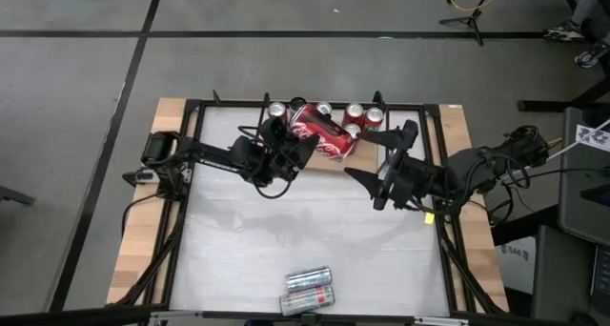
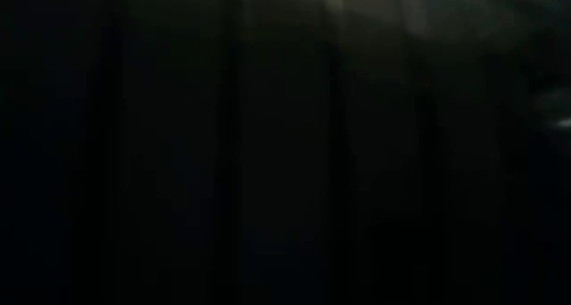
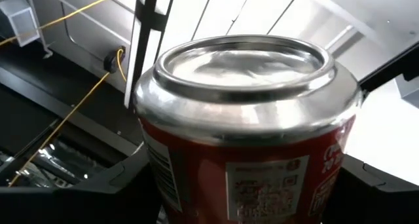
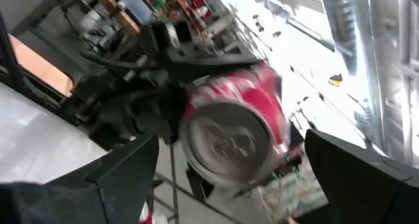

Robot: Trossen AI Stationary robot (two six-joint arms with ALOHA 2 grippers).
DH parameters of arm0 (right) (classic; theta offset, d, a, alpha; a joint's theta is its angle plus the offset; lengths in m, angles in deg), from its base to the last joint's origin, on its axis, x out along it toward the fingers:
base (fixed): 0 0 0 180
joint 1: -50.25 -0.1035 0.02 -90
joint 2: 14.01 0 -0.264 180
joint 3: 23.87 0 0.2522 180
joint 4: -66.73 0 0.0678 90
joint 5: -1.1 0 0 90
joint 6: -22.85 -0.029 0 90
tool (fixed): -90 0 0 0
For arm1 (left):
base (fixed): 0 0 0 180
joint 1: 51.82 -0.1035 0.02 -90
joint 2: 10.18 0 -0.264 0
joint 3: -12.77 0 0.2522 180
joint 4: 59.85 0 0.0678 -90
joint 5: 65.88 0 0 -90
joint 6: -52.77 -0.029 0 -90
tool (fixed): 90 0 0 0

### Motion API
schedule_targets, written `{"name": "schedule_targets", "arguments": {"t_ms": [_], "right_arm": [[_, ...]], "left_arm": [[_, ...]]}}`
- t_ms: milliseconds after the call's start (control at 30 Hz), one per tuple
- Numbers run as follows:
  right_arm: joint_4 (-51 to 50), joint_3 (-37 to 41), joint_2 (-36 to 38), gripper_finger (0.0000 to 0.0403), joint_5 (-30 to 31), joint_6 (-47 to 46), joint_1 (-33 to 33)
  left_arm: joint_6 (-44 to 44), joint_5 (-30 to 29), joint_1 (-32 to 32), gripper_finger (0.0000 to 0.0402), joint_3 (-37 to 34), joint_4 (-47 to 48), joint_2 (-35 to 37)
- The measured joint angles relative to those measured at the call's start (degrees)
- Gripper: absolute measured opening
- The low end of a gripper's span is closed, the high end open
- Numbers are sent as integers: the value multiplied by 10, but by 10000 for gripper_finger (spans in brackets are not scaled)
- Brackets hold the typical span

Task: Place canned beverage on shelf
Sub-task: Put the red-white soda can on the shelf aligned with the red-black soda cans

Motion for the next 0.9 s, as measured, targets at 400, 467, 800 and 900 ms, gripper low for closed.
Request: {"name": "schedule_targets", "arguments": {"t_ms": [400, 467, 800, 900], "right_arm": [[69, 0, -45, 372, -22, 88, 12], [97, -1, -54, 372, -5, 118, 12], [142, 0, -67, 372, 46, 176, 15], [142, 0, -67, 372, 49, 176, 20]], "left_arm": [[2, -6, 0, 291, 0, -8, 0], [2, -8, 0, 291, 0, -9, 0], [3, 12, 4, 291, 0, -5, 0], [3, 13, 7, 291, 0, -4, 0]]}}
